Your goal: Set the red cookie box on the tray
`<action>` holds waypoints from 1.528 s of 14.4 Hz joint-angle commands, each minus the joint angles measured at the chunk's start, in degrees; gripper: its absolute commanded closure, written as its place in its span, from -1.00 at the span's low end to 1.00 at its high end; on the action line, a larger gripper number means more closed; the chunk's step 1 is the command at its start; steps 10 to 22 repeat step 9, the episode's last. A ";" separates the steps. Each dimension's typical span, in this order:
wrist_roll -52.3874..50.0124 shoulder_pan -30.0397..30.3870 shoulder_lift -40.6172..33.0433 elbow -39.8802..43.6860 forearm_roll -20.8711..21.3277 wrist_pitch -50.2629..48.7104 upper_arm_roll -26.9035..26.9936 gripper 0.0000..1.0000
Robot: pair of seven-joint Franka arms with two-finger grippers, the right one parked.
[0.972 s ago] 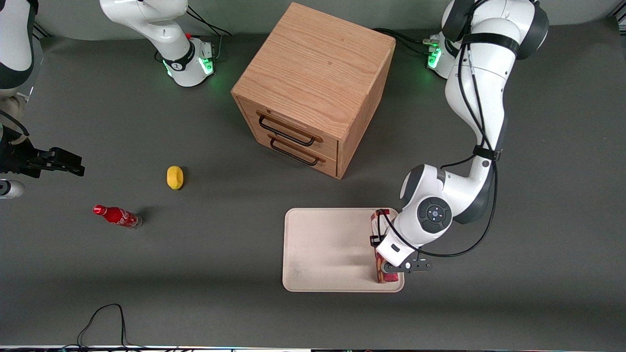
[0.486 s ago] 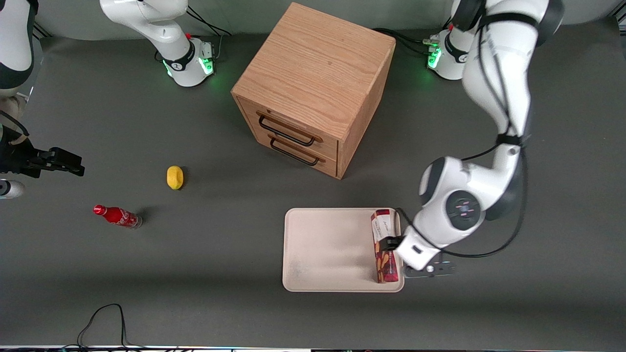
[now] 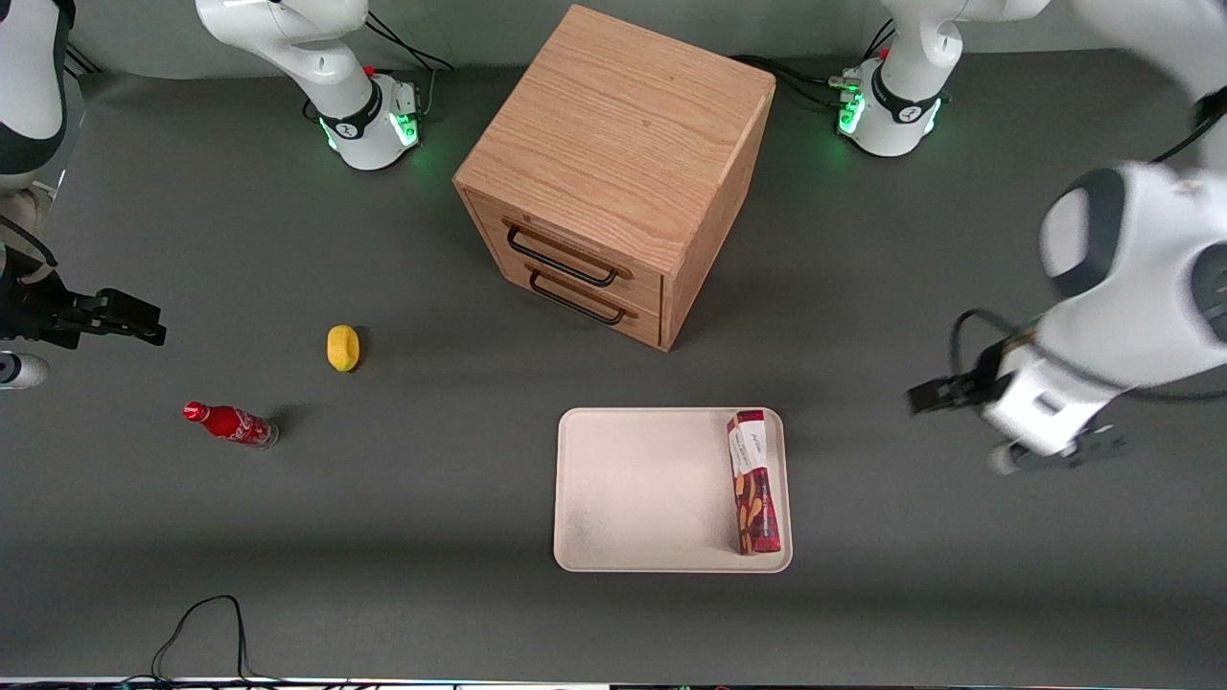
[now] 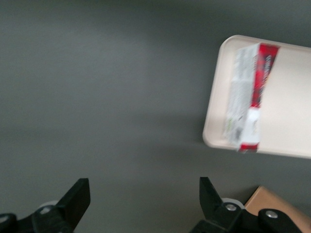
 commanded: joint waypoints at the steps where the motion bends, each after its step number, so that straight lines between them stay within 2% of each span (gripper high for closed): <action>1: 4.09 3.87 -10.24 -10.66 0.59 -0.86 -0.04 -1.00; 3: 9.27 5.98 -14.90 -14.71 0.68 -0.59 -0.04 -1.00; 5: 10.08 7.74 -19.12 -17.09 2.43 -1.73 -0.04 -1.00; 8: 10.26 7.84 -22.21 -16.93 4.36 -4.89 -0.21 -1.00; 22: 10.69 7.84 -22.39 -16.75 5.24 -5.16 -0.21 -1.00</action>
